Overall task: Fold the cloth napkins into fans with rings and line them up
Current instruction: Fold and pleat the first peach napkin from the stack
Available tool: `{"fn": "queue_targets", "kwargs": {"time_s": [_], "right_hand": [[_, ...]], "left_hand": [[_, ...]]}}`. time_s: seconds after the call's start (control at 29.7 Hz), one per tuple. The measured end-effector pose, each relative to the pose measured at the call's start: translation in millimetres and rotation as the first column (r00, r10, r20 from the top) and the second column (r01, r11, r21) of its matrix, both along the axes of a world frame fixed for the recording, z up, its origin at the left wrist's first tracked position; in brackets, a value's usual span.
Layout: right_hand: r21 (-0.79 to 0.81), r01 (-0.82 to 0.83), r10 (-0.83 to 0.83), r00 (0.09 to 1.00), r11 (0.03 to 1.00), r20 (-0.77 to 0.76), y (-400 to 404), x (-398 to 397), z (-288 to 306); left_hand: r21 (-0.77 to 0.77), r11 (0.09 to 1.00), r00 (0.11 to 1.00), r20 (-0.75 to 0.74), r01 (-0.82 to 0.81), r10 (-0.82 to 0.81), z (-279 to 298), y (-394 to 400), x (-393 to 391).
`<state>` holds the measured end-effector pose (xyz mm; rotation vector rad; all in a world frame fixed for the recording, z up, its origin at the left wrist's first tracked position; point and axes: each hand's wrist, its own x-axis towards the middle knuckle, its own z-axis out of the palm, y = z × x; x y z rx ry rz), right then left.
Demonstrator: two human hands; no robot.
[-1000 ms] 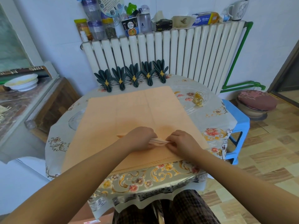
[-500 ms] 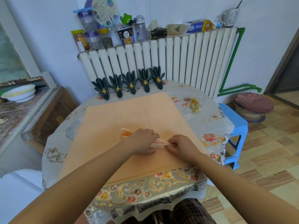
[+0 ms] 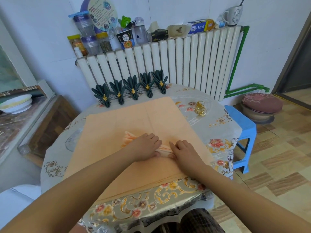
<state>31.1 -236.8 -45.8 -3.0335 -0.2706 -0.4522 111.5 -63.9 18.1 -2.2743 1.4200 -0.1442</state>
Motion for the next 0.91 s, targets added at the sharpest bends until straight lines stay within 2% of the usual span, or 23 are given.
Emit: {"fn": "queue_targets", "kwargs": {"time_s": [0.07,0.2,0.37,0.54,0.64,0.71,0.77,0.84,0.91], "right_hand": [[-0.024,-0.011,0.011,1.000,1.000,-0.003,0,1,3],[-0.018,-0.066,0.063,0.988,0.998,-0.144,-3,3,7],[-0.046,-0.103,0.098,0.991,0.994,-0.088,-6,8,6],[-0.055,-0.123,0.124,0.992,0.991,0.010,-4,8,6],[0.033,-0.110,0.110,0.994,0.993,0.023,-1,4,6],[0.146,-0.113,0.112,0.994,0.983,0.011,1,1,6],[0.294,-0.083,0.101,0.994,0.952,-0.046,2,0,6],[0.390,-0.055,0.097,0.991,0.919,-0.087,2,1,5],[0.478,-0.052,0.099,0.992,0.877,-0.074,2,0,5]], "left_hand": [[-0.003,1.000,1.000,-0.002,0.011,-0.011,-2,1,1],[-0.043,0.998,0.999,-0.032,0.038,-0.039,-5,4,7],[-0.005,0.999,0.999,0.018,0.041,-0.041,-7,12,4],[-0.029,0.983,0.978,0.113,0.179,-0.175,-15,15,5],[-0.051,0.975,0.965,0.165,0.216,-0.205,-16,14,4],[-0.022,0.979,0.968,0.160,0.202,-0.196,-14,15,3],[0.003,0.994,0.993,0.046,0.106,-0.106,-12,13,-1],[-0.013,0.997,0.990,-0.123,-0.072,0.069,-8,10,-2],[-0.183,0.965,0.949,-0.287,-0.187,0.129,-8,10,-1]]}}
